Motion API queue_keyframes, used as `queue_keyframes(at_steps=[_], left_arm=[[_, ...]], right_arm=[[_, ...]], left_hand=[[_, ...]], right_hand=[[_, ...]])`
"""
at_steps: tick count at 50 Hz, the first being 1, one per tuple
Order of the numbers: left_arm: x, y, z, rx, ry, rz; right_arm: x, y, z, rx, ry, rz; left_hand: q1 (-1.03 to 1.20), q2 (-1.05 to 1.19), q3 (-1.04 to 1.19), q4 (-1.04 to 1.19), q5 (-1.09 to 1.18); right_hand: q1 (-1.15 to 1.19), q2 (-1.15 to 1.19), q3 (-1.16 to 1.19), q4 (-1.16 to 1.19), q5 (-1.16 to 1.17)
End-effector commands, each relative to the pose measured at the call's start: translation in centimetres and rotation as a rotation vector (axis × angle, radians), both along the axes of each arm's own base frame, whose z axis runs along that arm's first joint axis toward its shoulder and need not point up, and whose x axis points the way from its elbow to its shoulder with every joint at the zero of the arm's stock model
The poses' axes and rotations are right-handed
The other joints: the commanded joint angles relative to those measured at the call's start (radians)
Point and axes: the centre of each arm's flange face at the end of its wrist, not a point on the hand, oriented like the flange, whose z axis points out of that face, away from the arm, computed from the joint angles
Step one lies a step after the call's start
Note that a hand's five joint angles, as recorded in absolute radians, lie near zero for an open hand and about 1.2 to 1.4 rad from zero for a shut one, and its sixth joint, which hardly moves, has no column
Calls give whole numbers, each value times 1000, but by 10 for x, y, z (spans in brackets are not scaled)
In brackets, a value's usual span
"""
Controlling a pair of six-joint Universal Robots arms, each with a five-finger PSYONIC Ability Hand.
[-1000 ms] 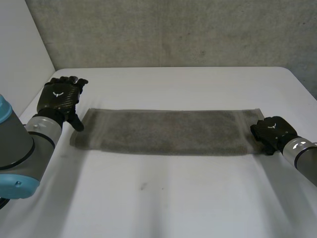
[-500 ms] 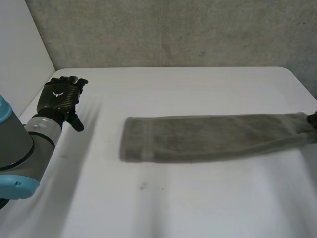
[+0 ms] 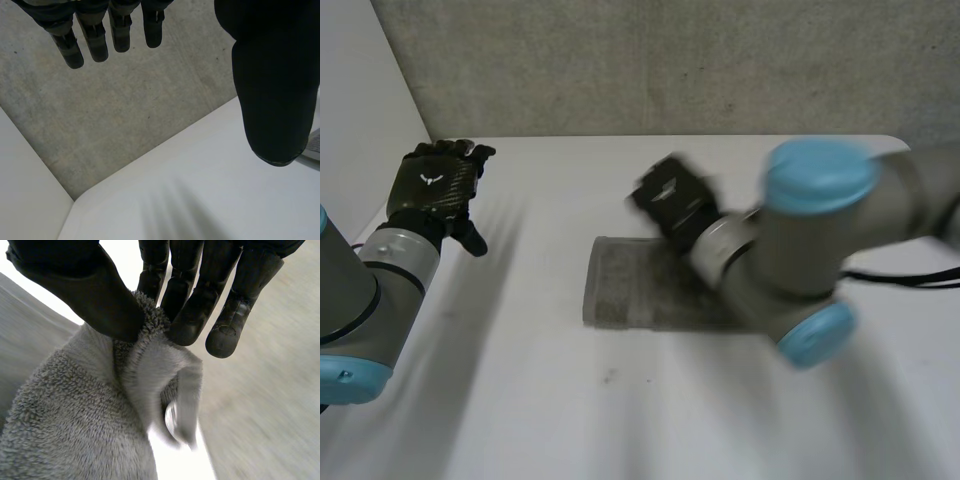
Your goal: Fold the towel.
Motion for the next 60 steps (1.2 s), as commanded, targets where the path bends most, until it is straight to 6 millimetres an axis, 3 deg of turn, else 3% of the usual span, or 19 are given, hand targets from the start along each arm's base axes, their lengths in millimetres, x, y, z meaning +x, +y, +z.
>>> queue_keyframes(at_steps=[1, 4, 5, 6, 7, 8, 11, 19, 27, 33, 35, 36, 37, 45, 47, 49, 50, 55, 60], left_arm=[[0, 1, -3, 8, -3, -1], [0, 2, -3, 8, -3, -2], [0, 2, -3, 8, -3, -2], [0, 2, -3, 8, -3, -2], [0, 2, -3, 8, -3, -2], [0, 2, -3, 8, -3, -2], [-1, 2, -2, 7, -3, -4], [-1, 1, 0, -1, -1, -4], [-5, 3, -2, 4, -2, -16], [-6, 4, -4, 10, -4, -19], [-8, 6, -4, 10, -4, -28], [-8, 6, -4, 10, -4, -28], [-9, 7, -4, 10, -4, -30], [-10, 9, -1, 4, -2, -35], [-10, 9, 0, 0, -3, -36], [-11, 10, 0, -1, -3, -38], [-11, 10, 0, -1, -3, -38], [-11, 9, 4, -13, 1, -36], [-10, 9, 10, -27, 6, -35]], right_arm=[[30, 50, -60, 19, 150, 148], [31, 52, -62, -16, 182, 152], [30, 51, -58, -24, 177, 150], [30, 51, -58, -24, 177, 150], [28, 50, -51, -26, 160, 142], [25, 49, -36, -34, 129, 129], [21, 49, -21, -28, 91, 113], [-52, 2, -1, 170, -45, -130], [-136, -24, -58, 377, 39, -372], [-155, -30, -75, 367, 87, -395], [-158, -36, -78, 336, 100, -406], [-158, -36, -78, 336, 100, -406], [-158, -41, -74, 315, 87, -409], [-132, -54, -27, 132, -3, -353], [-111, -46, -17, 98, -18, -290], [-60, -22, -5, 47, -40, -142], [-59, -22, -5, 47, -40, -142], [10, 27, -16, 46, 84, 99], [36, 56, -47, 27, 240, 222]], left_hand=[[4, 9, 10, 9, -17], [4, 9, 10, 9, -17], [4, 9, 10, 9, -17], [4, 9, 10, 9, -17], [4, 9, 10, 9, -17], [4, 9, 10, 9, -17], [4, 9, 10, 9, -17], [4, 9, 10, 9, -17], [4, 9, 10, 9, -17], [4, 9, 10, 9, -17], [4, 9, 10, 9, -17], [4, 9, 10, 9, -17], [7, 12, 13, 12, -14], [4, 9, 10, 9, -17], [4, 9, 10, 9, -17], [4, 9, 10, 9, -17], [4, 9, 10, 9, -17], [4, 9, 10, 9, -17], [1, 6, 7, 6, -19]], right_hand=[[73, 75, 58, 53, 55], [73, 75, 58, 53, 55], [-220, -218, -234, -240, -237], [-223, -221, -237, -243, -240], [-854, -852, -868, -874, -871], [-1149, -1147, -1164, -1169, -1166], [-1149, -1147, -1164, -1169, -1166], [-1149, -1147, -1164, -1169, -1166], [-1076, -1073, -1090, -1095, -1093], [-834, -832, -848, -854, -851], [-382, -380, -396, -402, -399], [-379, -377, -393, -398, -396], [-1, 1, -15, -21, -18], [73, 75, 58, 53, 55], [73, 75, 58, 53, 55], [73, 75, 58, 53, 55], [73, 75, 58, 53, 55], [73, 75, 58, 53, 55], [73, 75, 58, 53, 55]])
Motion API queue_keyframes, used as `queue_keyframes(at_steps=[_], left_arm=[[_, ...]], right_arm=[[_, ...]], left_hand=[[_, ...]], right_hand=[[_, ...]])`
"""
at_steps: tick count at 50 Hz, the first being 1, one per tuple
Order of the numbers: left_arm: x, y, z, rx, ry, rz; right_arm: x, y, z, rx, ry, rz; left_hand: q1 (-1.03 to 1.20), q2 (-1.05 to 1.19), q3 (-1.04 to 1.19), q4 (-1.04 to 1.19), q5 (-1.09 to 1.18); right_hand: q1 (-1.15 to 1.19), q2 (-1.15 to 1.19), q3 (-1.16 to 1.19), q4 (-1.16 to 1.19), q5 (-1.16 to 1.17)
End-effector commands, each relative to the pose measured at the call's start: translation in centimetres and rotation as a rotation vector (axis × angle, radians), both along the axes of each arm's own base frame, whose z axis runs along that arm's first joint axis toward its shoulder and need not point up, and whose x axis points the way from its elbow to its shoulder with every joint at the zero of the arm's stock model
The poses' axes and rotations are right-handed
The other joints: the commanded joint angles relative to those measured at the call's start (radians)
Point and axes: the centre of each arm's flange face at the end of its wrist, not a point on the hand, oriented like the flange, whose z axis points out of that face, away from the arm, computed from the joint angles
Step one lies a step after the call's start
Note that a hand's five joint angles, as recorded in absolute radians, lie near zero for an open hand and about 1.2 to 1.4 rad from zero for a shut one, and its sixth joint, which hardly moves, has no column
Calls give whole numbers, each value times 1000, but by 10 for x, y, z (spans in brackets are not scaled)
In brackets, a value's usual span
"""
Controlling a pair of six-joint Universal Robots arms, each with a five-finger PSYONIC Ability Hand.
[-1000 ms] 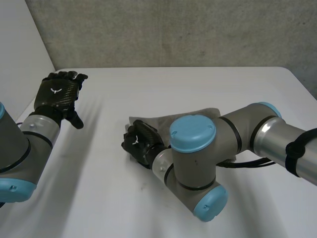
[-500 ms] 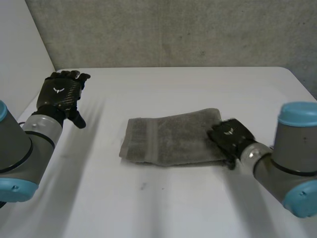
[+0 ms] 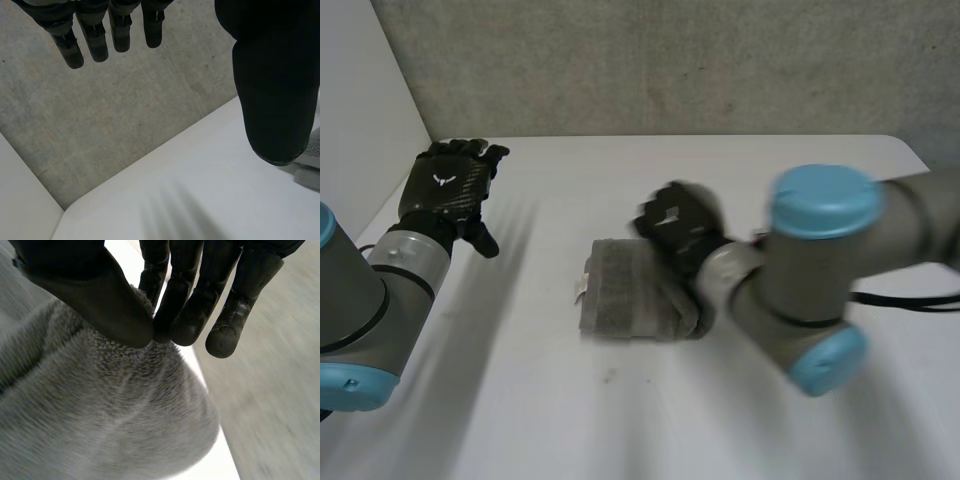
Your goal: Fold the towel.
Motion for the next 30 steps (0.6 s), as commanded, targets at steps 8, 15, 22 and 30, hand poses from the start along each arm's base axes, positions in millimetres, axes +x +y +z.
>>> queue_keyframes(at_steps=[8, 15, 22, 30], left_arm=[[-1, -6, 19, -58, 24, 6], [-16, -8, 39, -106, 77, -29], [-49, -2, 34, -31, 200, -125], [-98, 21, -14, 229, 283, -241]], right_arm=[[55, 48, -34, -57, 208, 205], [33, 37, 18, 124, -102, 65], [-25, -6, 48, 346, -432, -164], [-69, -42, 27, 509, -483, -364]], left_hand=[[0, 7, 7, 8, -19], [0, 7, 7, 8, -19], [21, 28, 27, 28, 1], [32, 40, 39, 40, 13]], right_hand=[[-1097, -1168, -1164, -1169, -1167], [-1097, -1168, -1164, -1169, -1167], [-1097, -1168, -1164, -1169, -1167], [-1097, -1168, -1164, -1169, -1167]])
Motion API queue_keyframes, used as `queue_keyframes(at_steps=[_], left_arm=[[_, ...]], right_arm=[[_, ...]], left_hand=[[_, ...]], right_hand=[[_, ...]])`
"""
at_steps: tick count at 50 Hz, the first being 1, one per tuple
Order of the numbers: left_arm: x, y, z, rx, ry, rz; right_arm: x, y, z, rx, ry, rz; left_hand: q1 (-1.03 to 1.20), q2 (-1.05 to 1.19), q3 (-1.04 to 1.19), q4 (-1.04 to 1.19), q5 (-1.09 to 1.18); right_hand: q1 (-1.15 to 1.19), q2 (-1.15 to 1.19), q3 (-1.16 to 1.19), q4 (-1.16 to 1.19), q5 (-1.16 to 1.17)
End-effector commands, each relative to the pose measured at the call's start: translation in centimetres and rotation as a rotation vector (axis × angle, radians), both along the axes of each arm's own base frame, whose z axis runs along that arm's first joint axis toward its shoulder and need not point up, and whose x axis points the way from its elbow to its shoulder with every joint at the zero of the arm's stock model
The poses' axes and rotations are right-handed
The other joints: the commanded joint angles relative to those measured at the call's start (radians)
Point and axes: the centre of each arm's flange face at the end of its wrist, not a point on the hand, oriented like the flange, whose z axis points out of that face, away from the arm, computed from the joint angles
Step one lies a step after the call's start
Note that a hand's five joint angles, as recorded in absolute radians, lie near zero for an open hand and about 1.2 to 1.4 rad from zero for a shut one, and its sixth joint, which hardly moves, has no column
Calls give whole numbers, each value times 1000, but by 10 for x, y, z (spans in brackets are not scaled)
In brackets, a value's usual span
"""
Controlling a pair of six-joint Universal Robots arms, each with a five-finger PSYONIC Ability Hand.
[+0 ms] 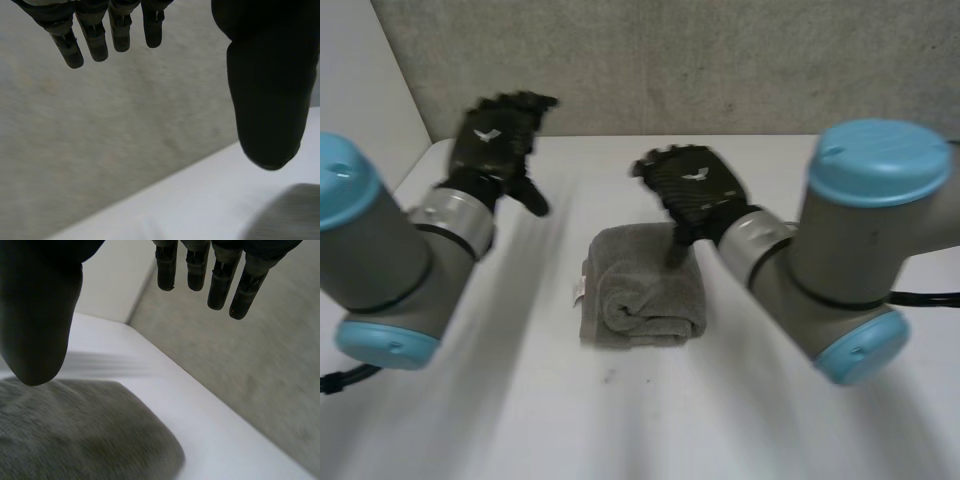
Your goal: Fold the towel.
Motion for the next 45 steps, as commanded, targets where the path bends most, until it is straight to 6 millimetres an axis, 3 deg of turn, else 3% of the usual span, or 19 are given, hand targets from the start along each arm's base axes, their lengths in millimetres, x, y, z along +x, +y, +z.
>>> queue_keyframes(at_steps=[1, 6, 12, 23, 35, 40, 45], left_arm=[[-40, 19, -42, 219, 56, -116], [-59, 22, -81, 341, 57, -144], [-57, 20, -102, 381, 21, -103], [-45, 22, -114, 397, -26, -19], [-39, 30, -136, 380, -194, -28], [-39, 30, -138, 382, -201, -27], [-41, 28, -126, 358, -187, -29]], right_arm=[[-39, -31, -18, 171, -31, -146], [-48, -46, -42, 270, -31, -195], [-39, -49, -62, 308, -14, -173], [-6, -36, -92, 364, 28, -79], [11, -34, -114, 368, 59, -49], [13, -37, -112, 345, 70, -42], [15, -39, -95, 309, 64, -36]], left_hand=[[32, 40, 40, 39, 13], [38, 46, 46, 45, 19], [76, 84, 84, 83, 57], [74, 81, 81, 80, 54], [71, 78, 79, 77, 51], [65, 72, 73, 71, 45], [59, 66, 67, 65, 39]], right_hand=[[-63, -73, -69, -82, -61], [-63, -73, -69, -82, -61], [-63, -73, -69, -82, -61], [-63, -73, -69, -82, -61], [-63, -73, -69, -82, -61], [-63, -73, -69, -82, -61], [-63, -73, -69, -82, -61]])
